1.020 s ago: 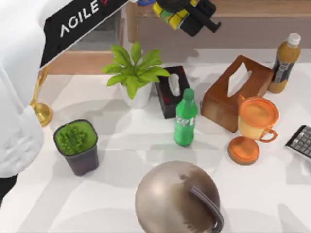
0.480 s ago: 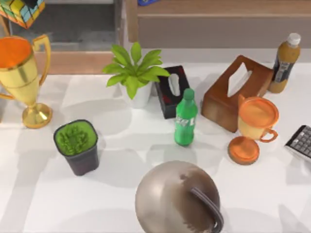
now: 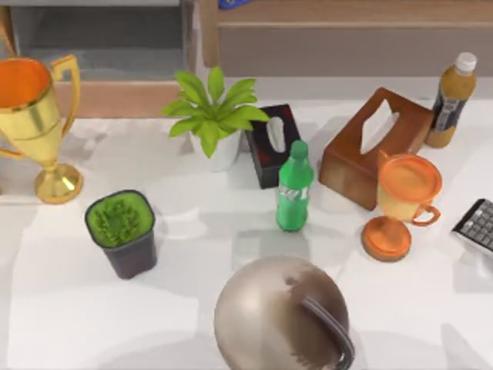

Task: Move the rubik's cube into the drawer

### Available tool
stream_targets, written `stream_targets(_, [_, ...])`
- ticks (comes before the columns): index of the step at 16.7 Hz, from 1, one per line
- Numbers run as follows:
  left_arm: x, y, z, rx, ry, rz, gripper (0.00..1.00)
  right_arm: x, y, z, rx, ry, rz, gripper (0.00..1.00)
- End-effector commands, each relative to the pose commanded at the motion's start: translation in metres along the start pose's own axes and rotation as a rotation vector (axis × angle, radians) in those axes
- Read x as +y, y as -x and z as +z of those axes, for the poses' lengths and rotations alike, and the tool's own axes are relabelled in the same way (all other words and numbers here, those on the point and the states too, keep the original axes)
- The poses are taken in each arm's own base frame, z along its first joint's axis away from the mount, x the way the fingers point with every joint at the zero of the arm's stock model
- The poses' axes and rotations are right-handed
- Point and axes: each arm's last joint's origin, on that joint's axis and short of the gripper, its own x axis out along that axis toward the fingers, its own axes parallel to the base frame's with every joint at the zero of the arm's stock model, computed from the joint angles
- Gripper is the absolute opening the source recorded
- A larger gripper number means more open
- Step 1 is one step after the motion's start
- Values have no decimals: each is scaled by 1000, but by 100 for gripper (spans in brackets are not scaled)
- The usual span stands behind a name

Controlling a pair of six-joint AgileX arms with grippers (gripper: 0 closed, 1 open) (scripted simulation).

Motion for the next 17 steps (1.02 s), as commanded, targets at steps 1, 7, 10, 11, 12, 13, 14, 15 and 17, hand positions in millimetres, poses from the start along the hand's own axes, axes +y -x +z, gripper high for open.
stream_targets(1, [14,-20,0,24,32,-19,0,0,0,0,0,0,0,100])
stream_targets(7, [47,-111,1,120,127,-112,0,0,0,0,0,0,0,100])
stream_targets(10, [48,-113,1,122,128,-115,0,0,0,0,0,0,0,100])
stream_targets(11, [48,-113,1,122,128,-115,0,0,0,0,0,0,0,100])
stream_targets(12, [48,-113,1,122,128,-115,0,0,0,0,0,0,0,100])
stream_targets(13, [48,-113,1,122,128,-115,0,0,0,0,0,0,0,100])
stream_targets(14, [48,-113,1,122,128,-115,8,0,0,0,0,0,0,100])
stream_targets(15, [48,-113,1,122,128,-115,15,0,0,0,0,0,0,100])
stream_targets(17, [48,-113,1,122,128,-115,30,0,0,0,0,0,0,100])
